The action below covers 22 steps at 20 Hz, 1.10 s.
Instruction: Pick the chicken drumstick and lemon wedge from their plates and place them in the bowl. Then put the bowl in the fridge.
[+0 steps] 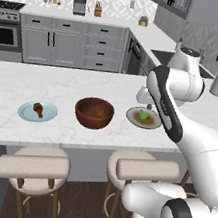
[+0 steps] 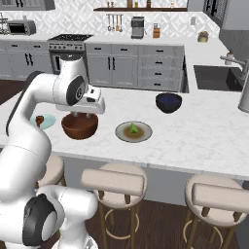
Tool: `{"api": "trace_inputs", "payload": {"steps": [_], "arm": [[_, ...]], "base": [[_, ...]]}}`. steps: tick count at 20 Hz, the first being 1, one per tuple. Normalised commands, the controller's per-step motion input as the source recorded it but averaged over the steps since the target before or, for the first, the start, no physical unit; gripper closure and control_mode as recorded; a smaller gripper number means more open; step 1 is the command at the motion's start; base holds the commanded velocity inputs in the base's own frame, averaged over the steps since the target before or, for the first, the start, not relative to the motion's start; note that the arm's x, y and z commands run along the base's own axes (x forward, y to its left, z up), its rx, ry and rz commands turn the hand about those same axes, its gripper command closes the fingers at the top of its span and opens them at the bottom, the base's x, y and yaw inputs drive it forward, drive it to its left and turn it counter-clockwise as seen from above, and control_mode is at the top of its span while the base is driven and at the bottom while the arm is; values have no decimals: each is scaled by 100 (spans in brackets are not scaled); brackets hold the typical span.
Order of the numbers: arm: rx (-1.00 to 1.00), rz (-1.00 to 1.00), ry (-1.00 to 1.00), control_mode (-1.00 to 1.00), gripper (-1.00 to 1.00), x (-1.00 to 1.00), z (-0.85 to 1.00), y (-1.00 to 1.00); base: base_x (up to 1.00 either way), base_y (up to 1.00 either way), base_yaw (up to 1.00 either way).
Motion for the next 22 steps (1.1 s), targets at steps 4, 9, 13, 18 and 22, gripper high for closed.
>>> {"api": "trace_inputs", "payload": {"steps": [4, 9, 13, 18, 22], "arm": [[0, 0, 0, -100, -100, -13, -4, 0], [0, 0, 7, -100, -100, 18, -33, -12], [0, 0, 10, -100, -100, 63, -23, -23], [0, 1, 11, -100, -100, 73, -5, -44], [0, 1, 19, -100, -100, 81, 0, -48]], "base": [[0, 0, 0], [0, 0, 0], [0, 0, 0], [0, 0, 0], [0, 0, 0]]}}
